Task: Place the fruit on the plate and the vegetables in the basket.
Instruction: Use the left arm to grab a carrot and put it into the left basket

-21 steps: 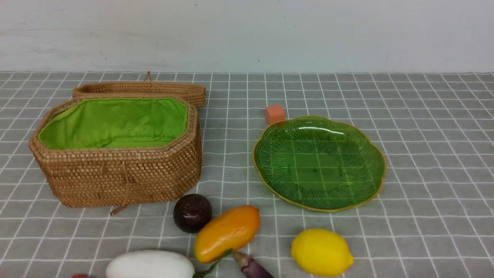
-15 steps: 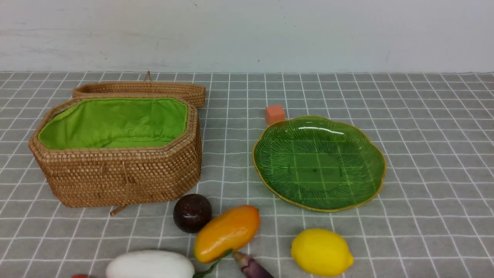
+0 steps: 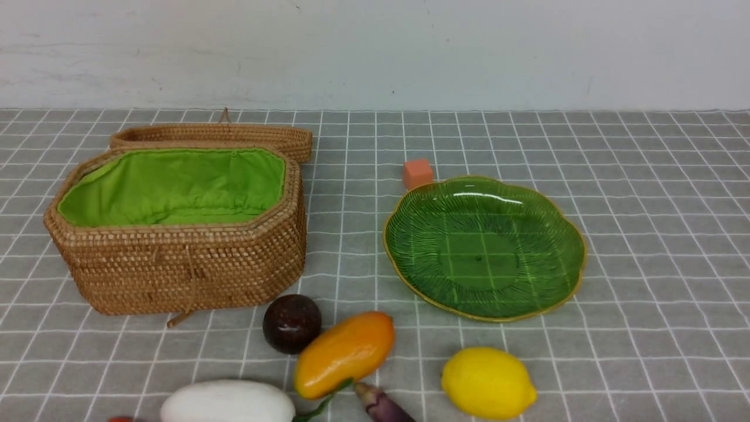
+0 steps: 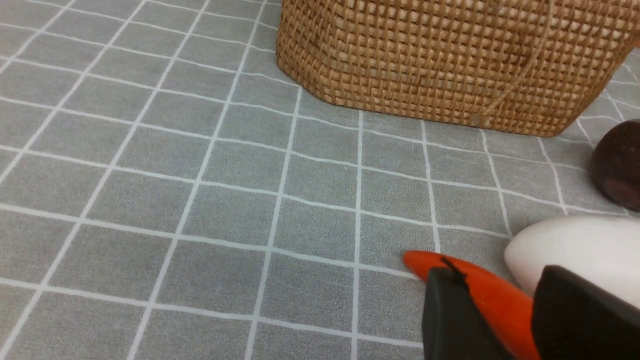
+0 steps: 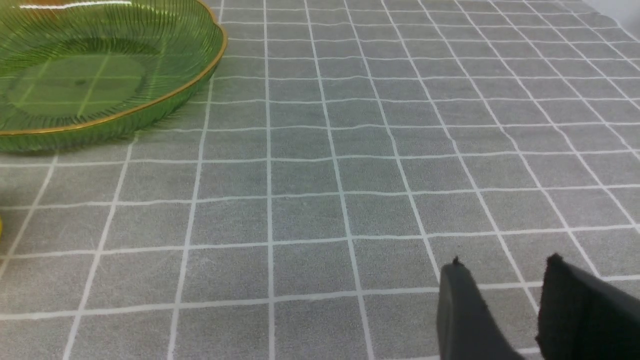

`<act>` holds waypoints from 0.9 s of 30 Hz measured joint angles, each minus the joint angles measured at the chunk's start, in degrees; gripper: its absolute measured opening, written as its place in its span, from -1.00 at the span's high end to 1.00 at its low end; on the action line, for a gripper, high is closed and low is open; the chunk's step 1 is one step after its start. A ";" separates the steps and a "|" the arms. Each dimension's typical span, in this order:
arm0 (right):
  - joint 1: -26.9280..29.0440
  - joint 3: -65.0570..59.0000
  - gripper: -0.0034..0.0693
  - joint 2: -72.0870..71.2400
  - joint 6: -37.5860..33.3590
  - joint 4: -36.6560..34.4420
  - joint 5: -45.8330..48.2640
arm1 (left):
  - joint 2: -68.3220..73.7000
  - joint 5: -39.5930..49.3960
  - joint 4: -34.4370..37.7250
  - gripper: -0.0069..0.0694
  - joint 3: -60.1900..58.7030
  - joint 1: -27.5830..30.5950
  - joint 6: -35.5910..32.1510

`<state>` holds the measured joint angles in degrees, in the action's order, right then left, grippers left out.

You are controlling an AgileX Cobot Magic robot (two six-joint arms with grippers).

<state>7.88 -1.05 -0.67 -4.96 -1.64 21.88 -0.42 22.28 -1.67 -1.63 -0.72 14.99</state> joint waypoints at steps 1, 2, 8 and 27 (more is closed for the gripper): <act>0.00 0.00 0.24 0.00 0.00 0.00 0.00 | 0.00 0.00 0.00 0.19 0.00 0.00 0.00; 0.00 0.00 0.24 0.00 0.00 0.00 0.00 | 0.00 0.00 0.00 0.19 0.00 0.00 0.00; 0.00 0.00 0.24 0.00 0.00 0.00 0.00 | 0.00 0.00 0.05 0.19 0.00 0.00 0.00; 0.04 0.00 0.24 0.00 0.00 0.00 0.00 | 0.00 -32.66 4.47 0.19 0.00 0.00 17.07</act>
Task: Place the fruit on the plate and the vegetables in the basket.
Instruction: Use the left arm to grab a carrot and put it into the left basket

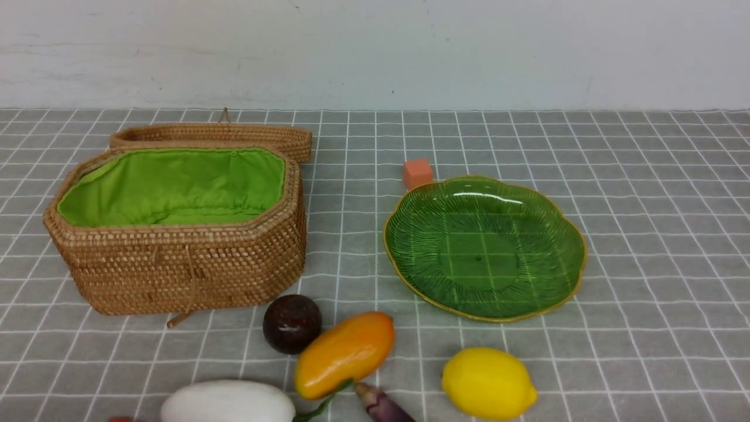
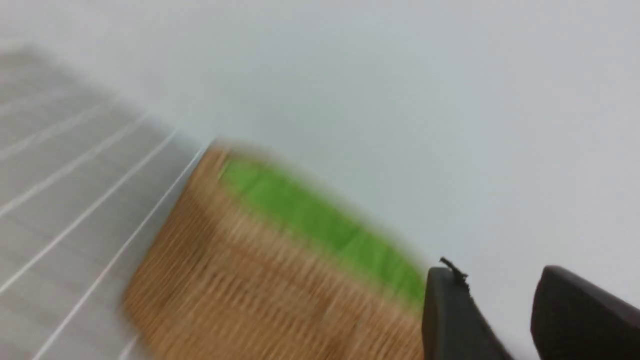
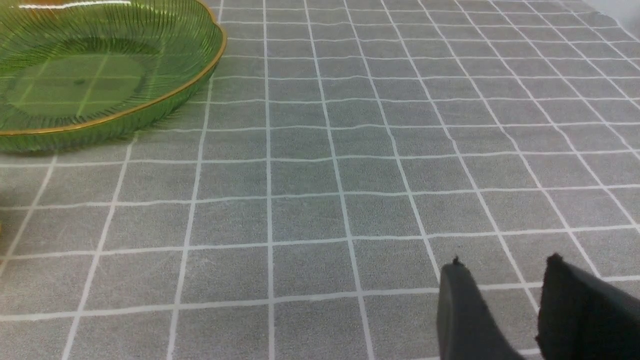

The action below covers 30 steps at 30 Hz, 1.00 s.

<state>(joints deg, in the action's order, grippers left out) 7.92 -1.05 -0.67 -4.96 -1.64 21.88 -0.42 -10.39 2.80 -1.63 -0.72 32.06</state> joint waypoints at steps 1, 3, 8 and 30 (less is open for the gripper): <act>0.00 0.00 0.24 0.00 0.00 0.00 0.00 | 0.00 -0.56 0.00 0.19 0.00 0.00 0.46; 0.00 0.00 0.24 0.00 0.00 0.00 0.00 | 0.00 -1.71 0.07 0.19 1.42 0.00 2.18; 0.00 0.00 0.24 0.00 0.00 0.00 0.00 | 1.87 16.91 -1.43 0.19 18.65 0.00 4.00; 0.00 0.00 0.24 0.00 0.00 0.00 0.00 | 43.62 69.34 3.78 0.12 40.47 -12.19 16.29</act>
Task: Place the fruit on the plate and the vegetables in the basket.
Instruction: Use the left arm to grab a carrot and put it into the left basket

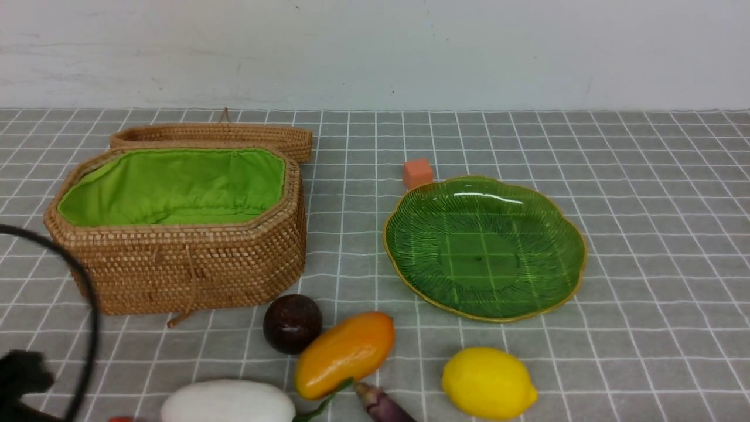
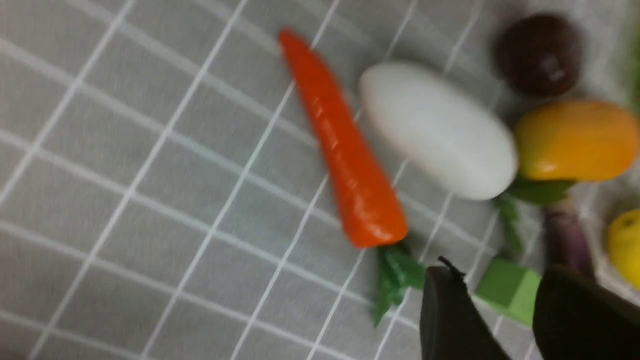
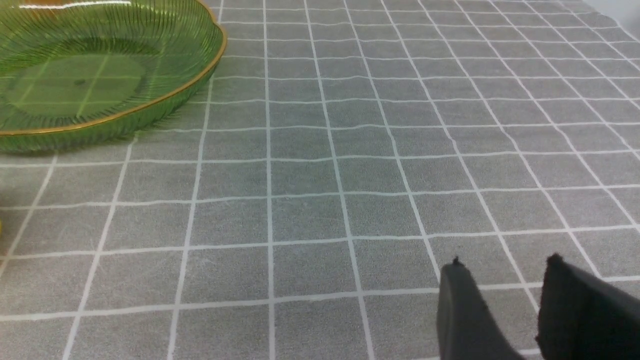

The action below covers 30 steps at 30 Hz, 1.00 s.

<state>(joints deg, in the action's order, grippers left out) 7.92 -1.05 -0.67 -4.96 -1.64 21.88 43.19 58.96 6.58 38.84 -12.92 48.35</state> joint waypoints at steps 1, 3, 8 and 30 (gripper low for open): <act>0.00 0.00 0.24 0.00 0.00 0.00 0.00 | 1.98 0.00 0.22 0.10 0.00 0.00 0.14; 0.00 0.00 0.24 0.00 0.00 0.00 0.00 | 6.46 -0.48 0.45 0.01 0.00 0.00 0.29; 0.00 0.00 0.24 0.00 0.00 0.00 0.00 | 18.09 -4.02 1.34 -0.26 -0.05 0.00 0.23; 0.00 0.00 0.24 0.00 0.00 0.00 0.00 | 39.83 -21.11 8.55 -0.08 -5.13 0.00 -4.80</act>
<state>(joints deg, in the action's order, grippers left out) 7.92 -1.05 -0.67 -4.96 -1.64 21.88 83.03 37.84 15.13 33.70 -12.92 43.55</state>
